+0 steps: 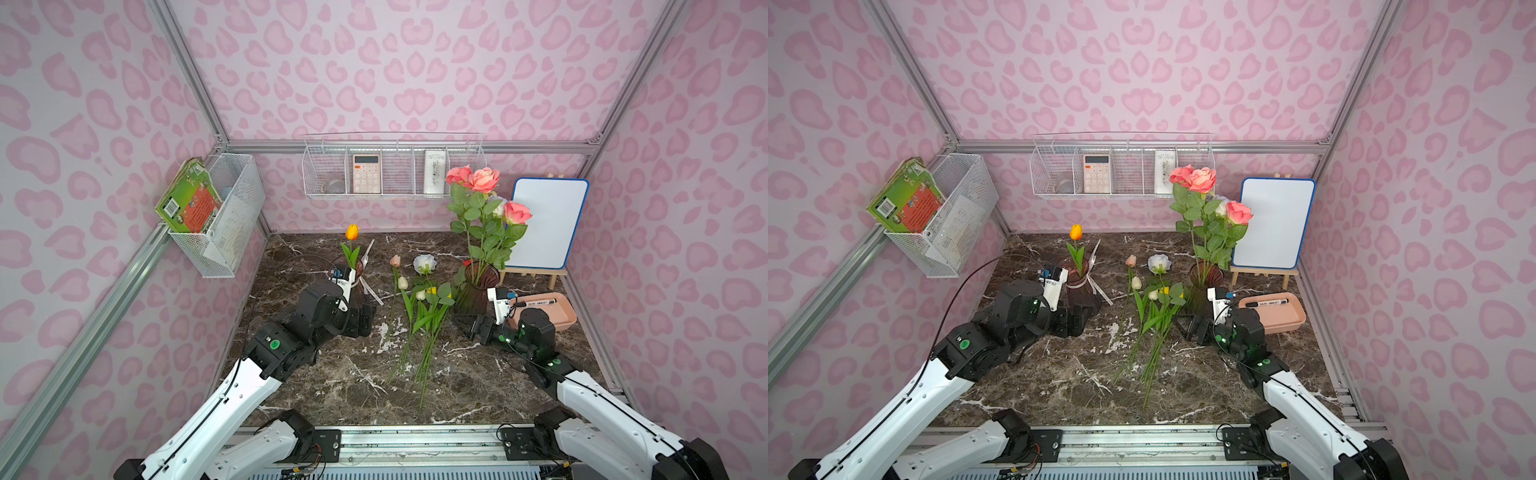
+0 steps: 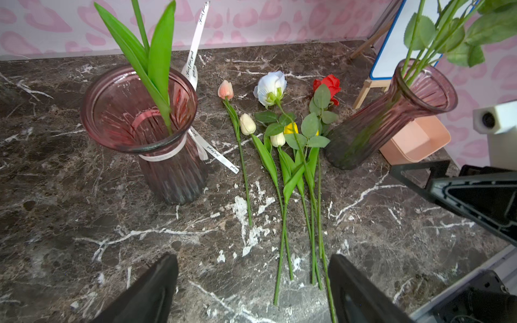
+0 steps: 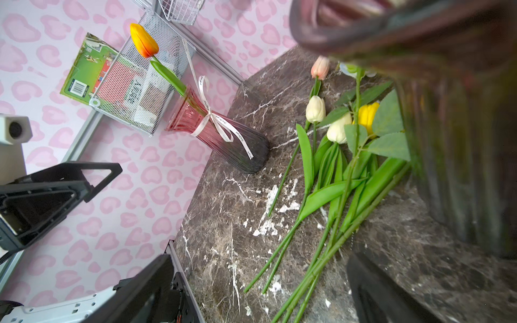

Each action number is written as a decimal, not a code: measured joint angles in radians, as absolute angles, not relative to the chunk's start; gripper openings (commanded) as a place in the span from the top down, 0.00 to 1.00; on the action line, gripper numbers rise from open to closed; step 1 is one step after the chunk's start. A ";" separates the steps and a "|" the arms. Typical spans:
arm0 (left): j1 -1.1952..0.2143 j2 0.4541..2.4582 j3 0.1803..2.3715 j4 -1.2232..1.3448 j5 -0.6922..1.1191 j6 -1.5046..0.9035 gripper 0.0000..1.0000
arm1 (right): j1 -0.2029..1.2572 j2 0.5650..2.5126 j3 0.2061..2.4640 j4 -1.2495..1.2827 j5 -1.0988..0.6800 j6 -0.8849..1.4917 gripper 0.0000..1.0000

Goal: Arrange the flowers in different vases according to their variety
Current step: Pick up the flower at the center of the board.

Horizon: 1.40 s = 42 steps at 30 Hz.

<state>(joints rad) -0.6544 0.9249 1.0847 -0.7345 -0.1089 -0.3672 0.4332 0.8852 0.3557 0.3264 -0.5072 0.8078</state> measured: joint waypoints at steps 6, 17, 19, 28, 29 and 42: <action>-0.714 0.915 1.071 -0.789 -0.083 -0.392 0.32 | 0.435 0.831 0.324 0.345 -0.479 0.788 0.01; -0.777 1.296 1.124 -0.810 -0.065 -0.423 0.58 | 0.434 0.808 0.307 0.344 -0.450 0.755 0.01; -0.777 1.408 1.197 -0.830 -0.106 -0.423 0.58 | 0.434 0.807 0.307 0.342 -0.451 0.747 0.01; -0.699 1.781 1.420 -0.840 -0.122 -0.389 0.58 | 0.432 0.769 0.300 0.321 -0.453 0.725 0.02; -0.686 1.816 1.452 -0.849 -0.114 -0.385 0.58 | 0.432 0.762 0.299 0.316 -0.453 0.725 0.02; -0.560 2.168 1.768 -0.899 -0.074 -0.342 0.61 | 0.407 0.767 0.295 0.284 -0.471 0.742 0.03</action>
